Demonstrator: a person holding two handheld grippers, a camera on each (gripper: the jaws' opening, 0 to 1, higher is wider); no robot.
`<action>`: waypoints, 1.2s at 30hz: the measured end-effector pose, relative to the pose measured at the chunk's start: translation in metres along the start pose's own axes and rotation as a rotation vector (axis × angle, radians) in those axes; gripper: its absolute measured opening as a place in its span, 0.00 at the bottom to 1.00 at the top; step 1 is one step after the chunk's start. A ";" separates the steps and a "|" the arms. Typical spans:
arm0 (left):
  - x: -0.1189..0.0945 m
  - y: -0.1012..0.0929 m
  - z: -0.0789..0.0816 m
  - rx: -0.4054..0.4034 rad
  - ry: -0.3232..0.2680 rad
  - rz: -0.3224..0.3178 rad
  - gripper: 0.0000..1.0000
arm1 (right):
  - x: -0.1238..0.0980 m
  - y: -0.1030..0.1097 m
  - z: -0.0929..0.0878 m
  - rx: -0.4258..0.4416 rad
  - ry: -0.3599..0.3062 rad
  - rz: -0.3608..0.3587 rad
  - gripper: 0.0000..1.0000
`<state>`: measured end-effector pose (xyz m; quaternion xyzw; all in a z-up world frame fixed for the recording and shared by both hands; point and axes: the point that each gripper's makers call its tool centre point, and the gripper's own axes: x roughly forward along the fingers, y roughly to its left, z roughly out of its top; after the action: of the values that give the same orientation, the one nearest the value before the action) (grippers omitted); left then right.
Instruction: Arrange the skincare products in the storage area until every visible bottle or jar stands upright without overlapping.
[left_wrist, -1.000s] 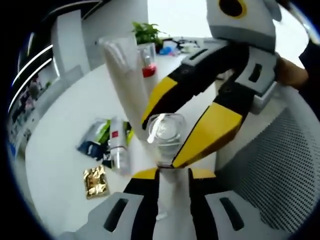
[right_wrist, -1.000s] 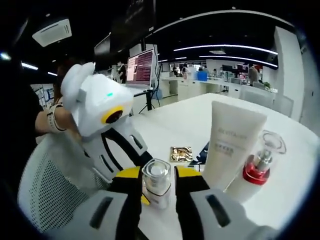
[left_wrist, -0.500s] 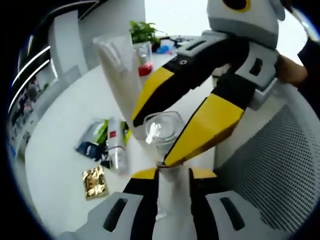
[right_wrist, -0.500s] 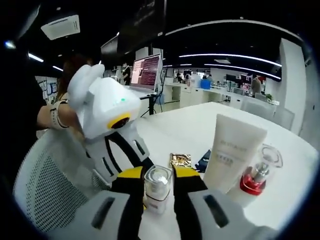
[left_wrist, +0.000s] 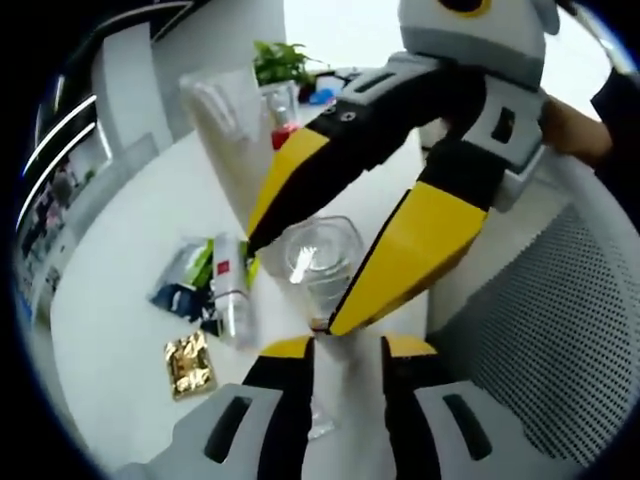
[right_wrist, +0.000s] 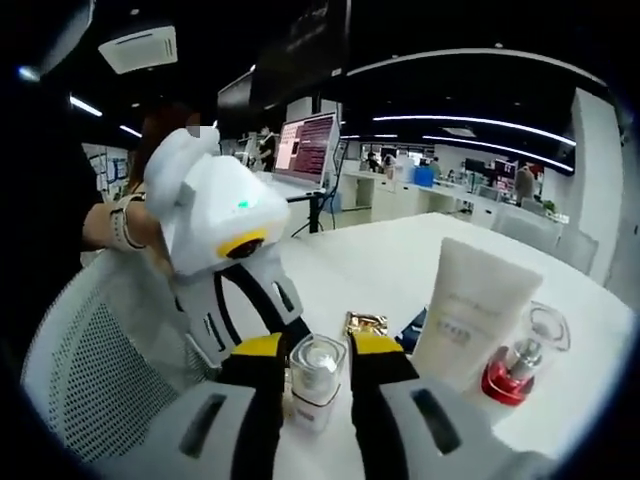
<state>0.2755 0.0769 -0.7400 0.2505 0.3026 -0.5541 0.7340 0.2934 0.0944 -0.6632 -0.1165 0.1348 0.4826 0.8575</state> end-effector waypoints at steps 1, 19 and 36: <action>0.000 0.000 0.000 0.000 0.000 0.001 0.23 | 0.000 0.000 0.000 -0.003 0.001 0.004 0.25; 0.000 0.003 -0.003 -0.015 0.005 0.001 0.27 | 0.000 0.000 -0.002 -0.047 0.010 0.068 0.22; 0.000 0.004 -0.003 -0.009 0.008 0.006 0.26 | -0.038 -0.030 -0.017 0.082 0.043 -0.091 0.21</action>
<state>0.2791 0.0803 -0.7414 0.2504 0.3074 -0.5494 0.7355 0.2977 0.0434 -0.6635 -0.0978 0.1675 0.4347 0.8794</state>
